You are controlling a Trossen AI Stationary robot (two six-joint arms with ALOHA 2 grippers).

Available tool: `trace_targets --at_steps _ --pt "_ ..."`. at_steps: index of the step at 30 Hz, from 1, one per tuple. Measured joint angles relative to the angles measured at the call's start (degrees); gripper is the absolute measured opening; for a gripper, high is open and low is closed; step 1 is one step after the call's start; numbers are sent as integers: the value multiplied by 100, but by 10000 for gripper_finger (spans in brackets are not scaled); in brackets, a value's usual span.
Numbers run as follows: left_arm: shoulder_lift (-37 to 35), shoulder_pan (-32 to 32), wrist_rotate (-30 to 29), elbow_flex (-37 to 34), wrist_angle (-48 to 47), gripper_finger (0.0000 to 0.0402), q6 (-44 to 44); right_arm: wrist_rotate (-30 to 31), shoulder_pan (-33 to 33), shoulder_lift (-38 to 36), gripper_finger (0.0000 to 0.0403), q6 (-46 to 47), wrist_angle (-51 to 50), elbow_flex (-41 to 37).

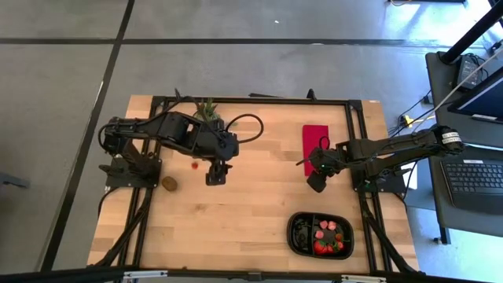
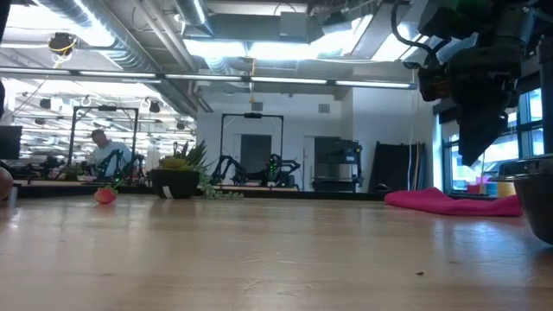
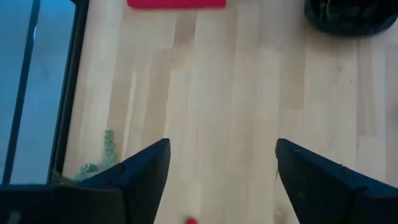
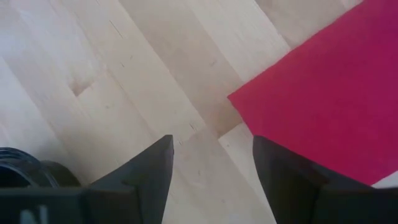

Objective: Pick and placing Produce into tupperware
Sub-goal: Put the blueberry into the left black bin

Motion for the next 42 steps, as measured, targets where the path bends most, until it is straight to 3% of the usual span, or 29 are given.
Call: trace_targets --at_steps 5,10,14,23,28,35,42 --pt "0 17 4 -98 -116 280 -154 -6 0 0 222 4 54 0" --pt "0 33 -23 -102 -395 280 -949 -8 -1 1 222 1 363 0" --pt "-40 12 292 -105 -363 280 -1549 -4 -2 2 222 -199 683 0" --pt "-54 -666 287 -768 -362 279 -2296 -10 0 0 222 -759 1272 0" --pt "-94 -991 452 -1502 -373 279 -3499 -10 0 2 222 -766 1270 0" --pt "-94 -1545 1297 -2301 -335 264 -5300 -8 -2 0 222 -928 1276 0" --pt "-94 -2308 1366 -2671 67 255 -7151 -8 -2 2 222 -1061 1279 0"
